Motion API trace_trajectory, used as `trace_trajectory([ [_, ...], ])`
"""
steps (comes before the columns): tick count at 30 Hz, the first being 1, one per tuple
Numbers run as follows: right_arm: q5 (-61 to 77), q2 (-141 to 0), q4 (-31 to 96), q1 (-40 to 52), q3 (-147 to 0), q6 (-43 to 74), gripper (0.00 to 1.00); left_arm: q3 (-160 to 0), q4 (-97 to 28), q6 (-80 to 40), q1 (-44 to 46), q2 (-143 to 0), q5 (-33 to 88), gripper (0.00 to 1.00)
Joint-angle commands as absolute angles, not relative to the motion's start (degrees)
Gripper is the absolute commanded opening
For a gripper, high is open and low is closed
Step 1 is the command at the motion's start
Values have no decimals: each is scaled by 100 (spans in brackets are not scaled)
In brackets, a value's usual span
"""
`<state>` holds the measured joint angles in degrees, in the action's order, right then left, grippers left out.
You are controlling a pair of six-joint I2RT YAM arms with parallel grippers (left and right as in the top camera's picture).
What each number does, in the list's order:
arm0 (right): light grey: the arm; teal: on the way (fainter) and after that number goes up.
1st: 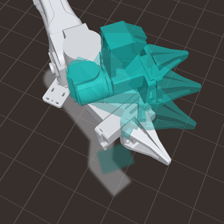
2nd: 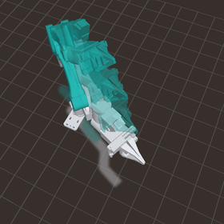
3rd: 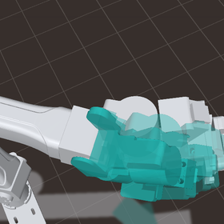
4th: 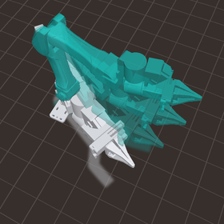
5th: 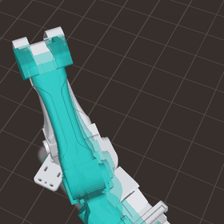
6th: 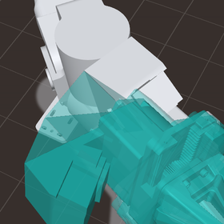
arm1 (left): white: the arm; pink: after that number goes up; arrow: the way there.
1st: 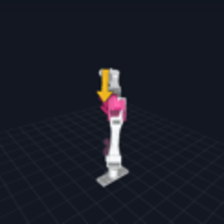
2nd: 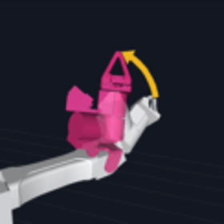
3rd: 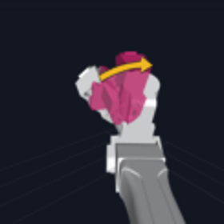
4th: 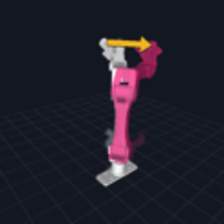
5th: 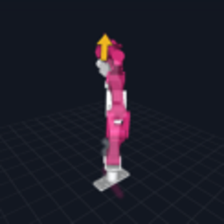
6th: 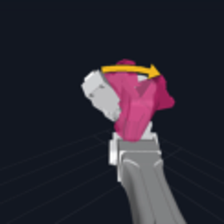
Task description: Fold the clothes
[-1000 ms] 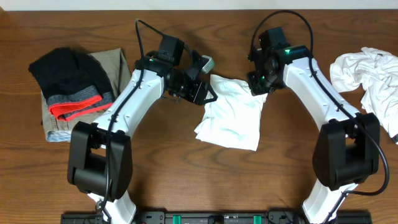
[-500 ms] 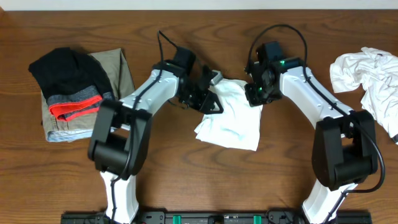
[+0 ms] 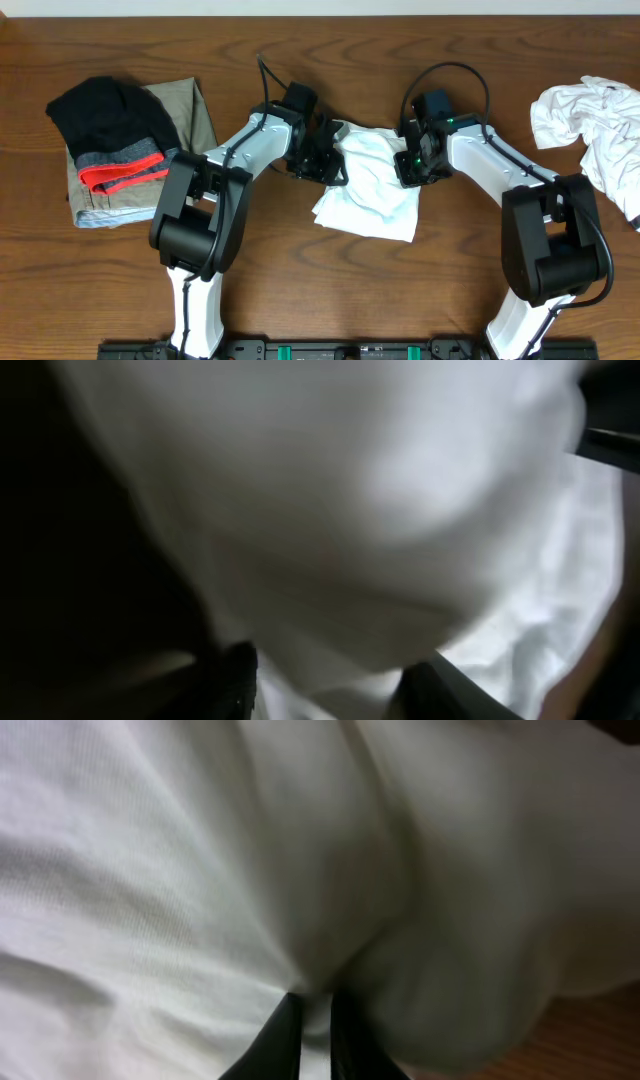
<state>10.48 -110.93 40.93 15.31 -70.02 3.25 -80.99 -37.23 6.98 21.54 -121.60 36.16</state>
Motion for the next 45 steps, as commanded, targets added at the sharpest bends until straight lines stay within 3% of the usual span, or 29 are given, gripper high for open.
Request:
trace_trajectory([
  [1, 965, -11146, 4064, 1490, -6925, 423, 11, -8029, -3697, 99, 2119, -12313, 1911, 49],
  [7, 967, -11146, 4045, 1485, -6925, 425, 11, -8029, -3699, -244, 2126, -12313, 1466, 59],
  [12, 969, -11146, 4062, 1485, -6925, 425, 11, -8027, -3697, 67, 2130, -12315, 2397, 69],
  [17, 969, -11146, 4062, 1485, -6925, 425, 11, -7992, -3721, 82, 2132, -12379, 2775, 70],
  [26, 967, -11146, 4064, 1479, -6925, 423, 12, -7972, -3948, 864, 2130, -12438, 4552, 70],
  [37, 972, -11146, 4099, 1481, -6925, 427, 11, -7743, -3804, 860, 2231, -12442, 4246, 70],
  [42, 1050, -11146, 4106, 1481, -6925, 425, 11, -7714, -3706, 847, 2414, -12442, 4244, 53],
  [44, 1100, -11146, 4110, 1479, -6925, 427, 11, -7714, -3680, 847, 2464, -12442, 4241, 31],
  [45, 1098, -11146, 4115, 1479, -6925, 425, 11, -7714, -3675, 847, 2473, -12442, 4241, 26],
])
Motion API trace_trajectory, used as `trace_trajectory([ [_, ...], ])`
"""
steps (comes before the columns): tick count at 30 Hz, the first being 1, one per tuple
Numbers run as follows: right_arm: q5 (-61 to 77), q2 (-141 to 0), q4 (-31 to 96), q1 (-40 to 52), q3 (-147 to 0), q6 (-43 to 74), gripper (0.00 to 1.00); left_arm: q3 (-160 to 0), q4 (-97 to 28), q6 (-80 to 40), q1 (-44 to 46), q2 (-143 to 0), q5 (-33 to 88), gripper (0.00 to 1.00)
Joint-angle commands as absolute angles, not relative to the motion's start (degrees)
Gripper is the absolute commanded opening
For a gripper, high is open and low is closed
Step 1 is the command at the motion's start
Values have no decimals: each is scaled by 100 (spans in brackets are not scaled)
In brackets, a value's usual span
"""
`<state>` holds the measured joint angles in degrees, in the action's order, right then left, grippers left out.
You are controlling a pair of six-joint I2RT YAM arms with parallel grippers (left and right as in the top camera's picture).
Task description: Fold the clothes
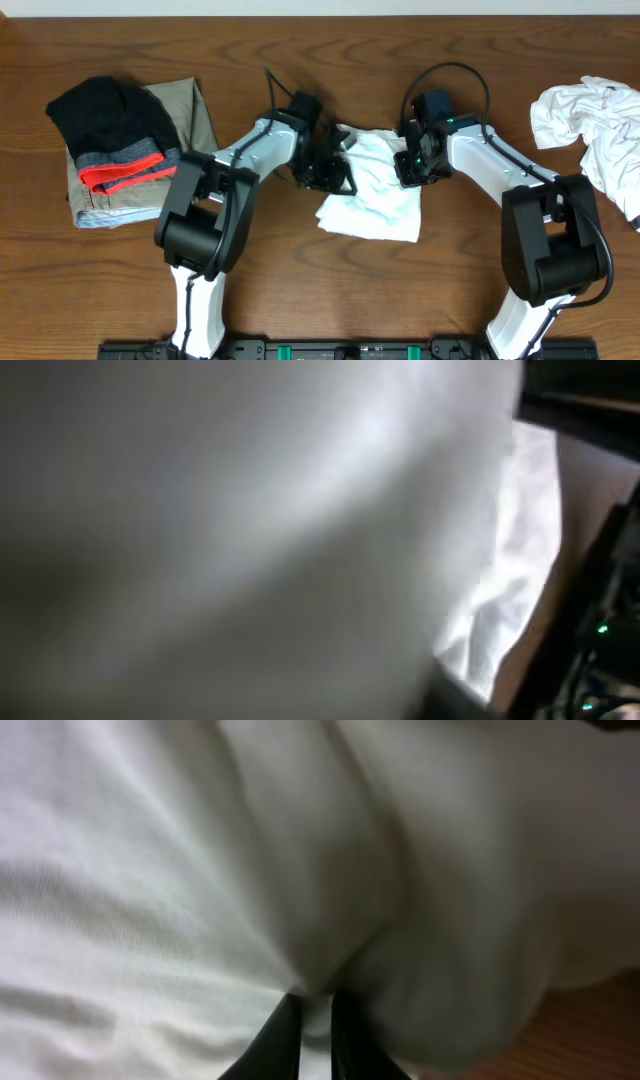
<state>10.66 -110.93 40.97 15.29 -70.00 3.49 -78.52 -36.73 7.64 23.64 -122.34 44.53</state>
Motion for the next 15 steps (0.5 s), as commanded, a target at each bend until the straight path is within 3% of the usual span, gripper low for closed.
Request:
trace_trajectory([
  [1, 1098, -11146, 4115, 1474, -6925, 423, 11, -7714, -3675, 847, 2473, -12442, 4239, 20],
  [4, 1098, -11144, 4112, 1474, -6925, 425, 8, -7730, -3704, 757, 2414, -12440, 4034, 6],
  [15, 1098, -10578, 4681, 1317, -7655, 421, 7, -8261, -5168, 377, 1669, -11622, 1352, 6],
])
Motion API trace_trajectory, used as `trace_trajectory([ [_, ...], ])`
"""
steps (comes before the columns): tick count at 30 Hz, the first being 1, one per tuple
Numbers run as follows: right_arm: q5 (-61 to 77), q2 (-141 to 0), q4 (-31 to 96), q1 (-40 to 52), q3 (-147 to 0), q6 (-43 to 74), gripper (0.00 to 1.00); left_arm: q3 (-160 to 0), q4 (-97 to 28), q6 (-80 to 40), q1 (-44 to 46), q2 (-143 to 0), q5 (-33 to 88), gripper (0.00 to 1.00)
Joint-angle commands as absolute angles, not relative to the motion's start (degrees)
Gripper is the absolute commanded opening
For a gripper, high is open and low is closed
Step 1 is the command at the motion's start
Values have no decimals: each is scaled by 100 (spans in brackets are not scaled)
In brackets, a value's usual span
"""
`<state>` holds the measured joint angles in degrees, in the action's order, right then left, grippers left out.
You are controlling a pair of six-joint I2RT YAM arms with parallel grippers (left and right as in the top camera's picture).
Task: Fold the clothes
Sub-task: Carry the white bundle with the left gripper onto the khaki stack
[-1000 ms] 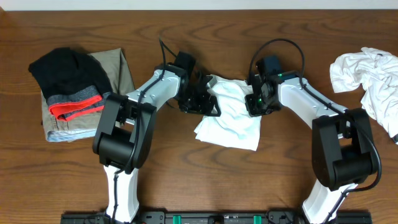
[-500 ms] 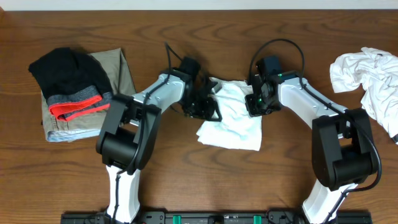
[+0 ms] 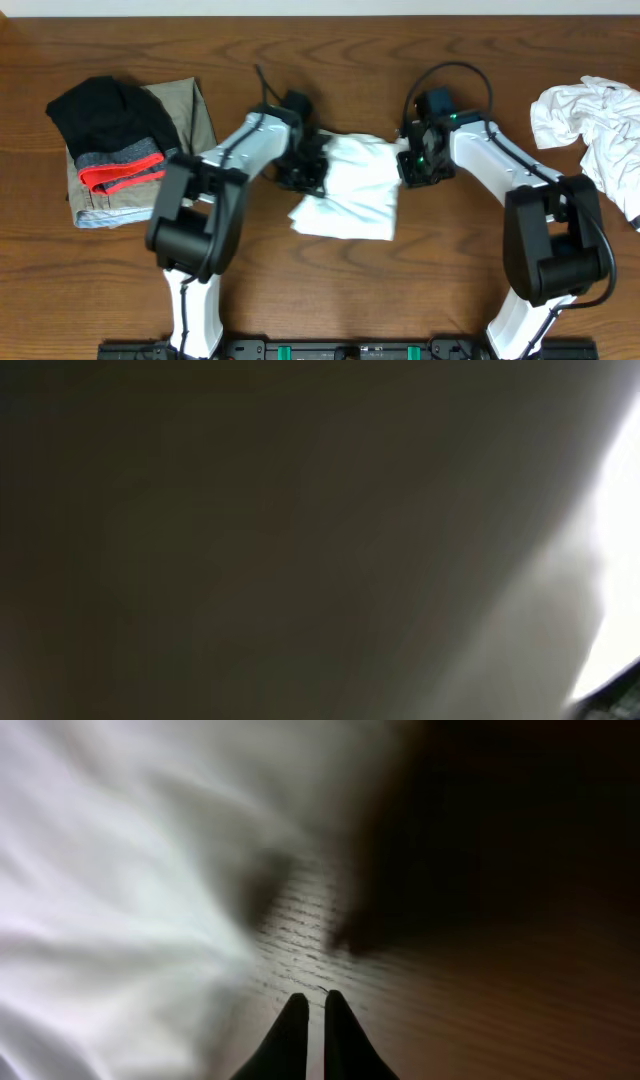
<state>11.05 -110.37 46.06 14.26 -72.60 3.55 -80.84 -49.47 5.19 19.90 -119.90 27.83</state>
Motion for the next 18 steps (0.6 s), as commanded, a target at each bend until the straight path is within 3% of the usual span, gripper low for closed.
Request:
trace_trajectory([
  [1, 1098, -10477, 4779, 1282, -7771, 421, 7, -8309, -5334, 381, 1573, -11469, 1155, 6],
  [12, 1096, -9808, 5297, 1227, -8103, 416, 7, -8405, -5970, 703, 733, -10053, -1385, 6],
  [18, 1096, -9780, 5404, 1227, -8101, 397, 7, -8543, -5951, 1592, 421, -9684, -1962, 6],
])
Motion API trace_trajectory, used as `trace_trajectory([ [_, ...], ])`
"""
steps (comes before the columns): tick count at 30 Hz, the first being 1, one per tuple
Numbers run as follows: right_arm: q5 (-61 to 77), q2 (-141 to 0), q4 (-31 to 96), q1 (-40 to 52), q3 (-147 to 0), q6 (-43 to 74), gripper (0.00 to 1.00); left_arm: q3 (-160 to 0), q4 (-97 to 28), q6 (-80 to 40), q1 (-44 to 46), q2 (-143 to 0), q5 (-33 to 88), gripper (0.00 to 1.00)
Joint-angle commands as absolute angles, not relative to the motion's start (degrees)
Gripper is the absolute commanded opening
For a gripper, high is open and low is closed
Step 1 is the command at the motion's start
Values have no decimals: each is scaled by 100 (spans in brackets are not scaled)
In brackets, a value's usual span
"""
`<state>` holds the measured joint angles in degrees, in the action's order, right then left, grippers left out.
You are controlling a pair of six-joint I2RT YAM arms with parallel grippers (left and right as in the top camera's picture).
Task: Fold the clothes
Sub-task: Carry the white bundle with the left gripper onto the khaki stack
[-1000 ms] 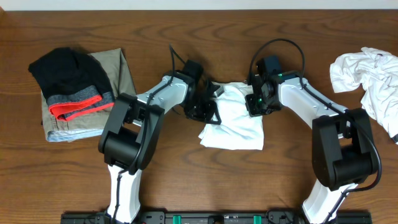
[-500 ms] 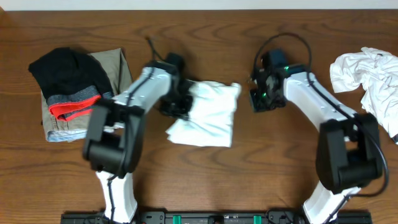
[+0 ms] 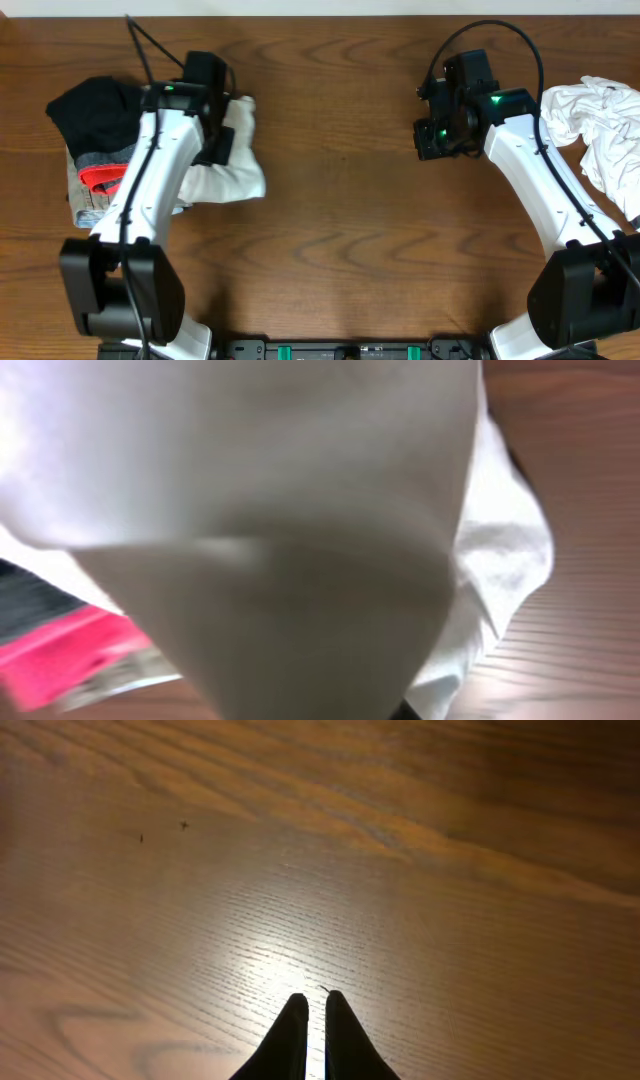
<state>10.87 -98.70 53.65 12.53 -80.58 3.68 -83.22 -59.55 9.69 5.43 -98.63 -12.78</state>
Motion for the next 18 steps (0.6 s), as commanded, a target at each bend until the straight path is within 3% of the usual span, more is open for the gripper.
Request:
trace_trajectory([
  [1, 1096, -9780, 5419, 1227, -8101, 399, 7, -8582, -5942, 1789, 390, -9651, -2025, 6],
  [5, 1096, -9780, 5468, 1227, -8101, 399, 7, -8903, -5874, 2206, 290, -9627, -2206, 6],
  [18, 1094, -9780, 5601, 1227, -8101, 399, 7, -9402, -5190, 1785, -526, -9627, -2115, 6],
])
